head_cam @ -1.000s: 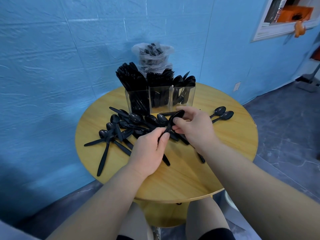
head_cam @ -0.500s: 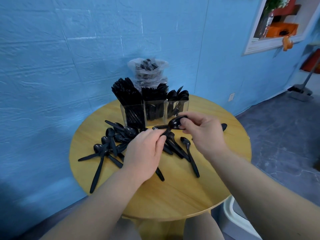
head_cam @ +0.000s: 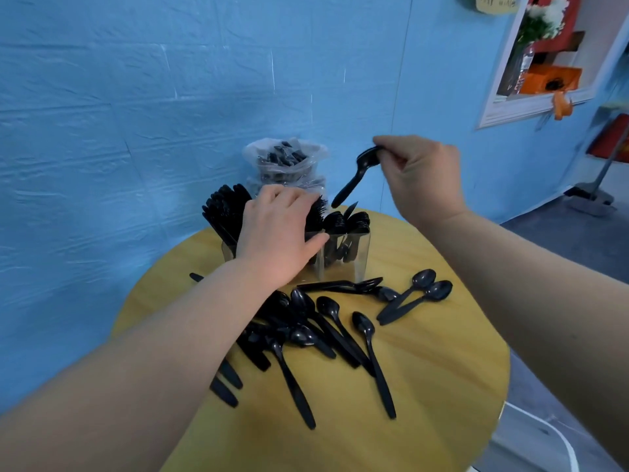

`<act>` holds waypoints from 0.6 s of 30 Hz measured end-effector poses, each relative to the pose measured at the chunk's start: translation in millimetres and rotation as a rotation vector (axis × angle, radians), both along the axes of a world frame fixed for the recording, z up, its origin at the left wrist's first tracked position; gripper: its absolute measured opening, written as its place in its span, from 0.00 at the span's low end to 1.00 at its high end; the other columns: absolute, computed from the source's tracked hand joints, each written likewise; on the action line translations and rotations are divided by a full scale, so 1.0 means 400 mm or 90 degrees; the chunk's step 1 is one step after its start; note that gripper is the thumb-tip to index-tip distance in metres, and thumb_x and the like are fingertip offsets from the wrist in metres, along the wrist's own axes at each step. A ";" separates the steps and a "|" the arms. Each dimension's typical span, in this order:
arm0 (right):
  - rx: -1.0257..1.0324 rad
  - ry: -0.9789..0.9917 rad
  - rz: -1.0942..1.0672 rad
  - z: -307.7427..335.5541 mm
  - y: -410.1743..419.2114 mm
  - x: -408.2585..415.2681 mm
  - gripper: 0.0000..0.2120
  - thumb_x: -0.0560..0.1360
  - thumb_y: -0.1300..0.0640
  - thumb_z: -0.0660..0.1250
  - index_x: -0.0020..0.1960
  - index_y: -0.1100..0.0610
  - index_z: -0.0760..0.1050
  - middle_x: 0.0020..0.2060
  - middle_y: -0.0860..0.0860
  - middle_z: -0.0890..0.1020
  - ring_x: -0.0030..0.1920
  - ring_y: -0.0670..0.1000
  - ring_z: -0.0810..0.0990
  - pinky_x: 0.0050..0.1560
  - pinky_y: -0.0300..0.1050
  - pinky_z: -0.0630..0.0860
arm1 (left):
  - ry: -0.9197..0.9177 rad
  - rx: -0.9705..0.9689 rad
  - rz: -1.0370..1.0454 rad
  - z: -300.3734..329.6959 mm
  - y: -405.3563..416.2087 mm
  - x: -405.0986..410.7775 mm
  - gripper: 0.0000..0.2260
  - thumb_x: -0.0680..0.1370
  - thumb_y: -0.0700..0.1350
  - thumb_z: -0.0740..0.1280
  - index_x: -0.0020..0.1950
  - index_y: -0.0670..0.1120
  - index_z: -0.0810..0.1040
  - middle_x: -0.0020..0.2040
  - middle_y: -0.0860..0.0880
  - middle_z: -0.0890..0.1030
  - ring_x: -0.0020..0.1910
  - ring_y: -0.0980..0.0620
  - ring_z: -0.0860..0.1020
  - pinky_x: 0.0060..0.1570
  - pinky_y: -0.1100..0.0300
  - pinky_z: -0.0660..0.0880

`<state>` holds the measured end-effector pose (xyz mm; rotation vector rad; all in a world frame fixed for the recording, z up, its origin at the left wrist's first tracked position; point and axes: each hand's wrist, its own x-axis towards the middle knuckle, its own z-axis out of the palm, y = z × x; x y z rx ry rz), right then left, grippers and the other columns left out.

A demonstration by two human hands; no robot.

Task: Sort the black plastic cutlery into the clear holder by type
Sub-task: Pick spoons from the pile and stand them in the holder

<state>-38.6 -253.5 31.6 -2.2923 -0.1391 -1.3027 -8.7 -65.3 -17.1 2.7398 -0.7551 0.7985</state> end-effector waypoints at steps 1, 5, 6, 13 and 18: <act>-0.031 0.015 0.007 -0.015 0.004 0.019 0.11 0.75 0.61 0.62 0.49 0.62 0.82 0.34 0.60 0.82 0.35 0.62 0.79 0.39 0.53 0.77 | -0.007 0.008 0.003 0.001 -0.002 0.007 0.29 0.75 0.62 0.64 0.73 0.54 0.65 0.69 0.54 0.71 0.68 0.49 0.63 0.63 0.51 0.62; -0.116 0.099 0.033 -0.074 0.022 0.068 0.11 0.74 0.61 0.63 0.51 0.59 0.83 0.39 0.59 0.82 0.38 0.61 0.80 0.41 0.52 0.78 | -0.038 0.041 0.010 0.004 -0.007 0.028 0.31 0.73 0.64 0.64 0.74 0.54 0.64 0.69 0.55 0.70 0.68 0.49 0.62 0.61 0.50 0.61; -0.123 0.114 0.048 -0.084 0.025 0.075 0.11 0.74 0.61 0.64 0.52 0.58 0.83 0.40 0.58 0.82 0.39 0.60 0.80 0.41 0.51 0.77 | -0.047 0.055 0.008 0.006 -0.010 0.032 0.32 0.73 0.65 0.64 0.74 0.53 0.64 0.69 0.56 0.69 0.69 0.49 0.61 0.61 0.50 0.60; -0.090 0.404 0.086 -0.092 0.009 0.087 0.18 0.78 0.60 0.55 0.60 0.50 0.78 0.51 0.50 0.80 0.59 0.51 0.69 0.56 0.43 0.67 | -0.037 0.177 -0.028 0.017 -0.065 0.064 0.26 0.74 0.65 0.63 0.67 0.52 0.69 0.63 0.54 0.75 0.64 0.48 0.67 0.55 0.49 0.61; 0.094 0.465 0.145 -0.083 -0.040 0.067 0.17 0.77 0.61 0.57 0.62 0.53 0.77 0.59 0.46 0.79 0.58 0.42 0.72 0.58 0.36 0.65 | -0.005 0.140 -0.035 0.002 -0.069 0.073 0.21 0.76 0.62 0.62 0.65 0.55 0.72 0.64 0.55 0.73 0.64 0.49 0.67 0.57 0.50 0.61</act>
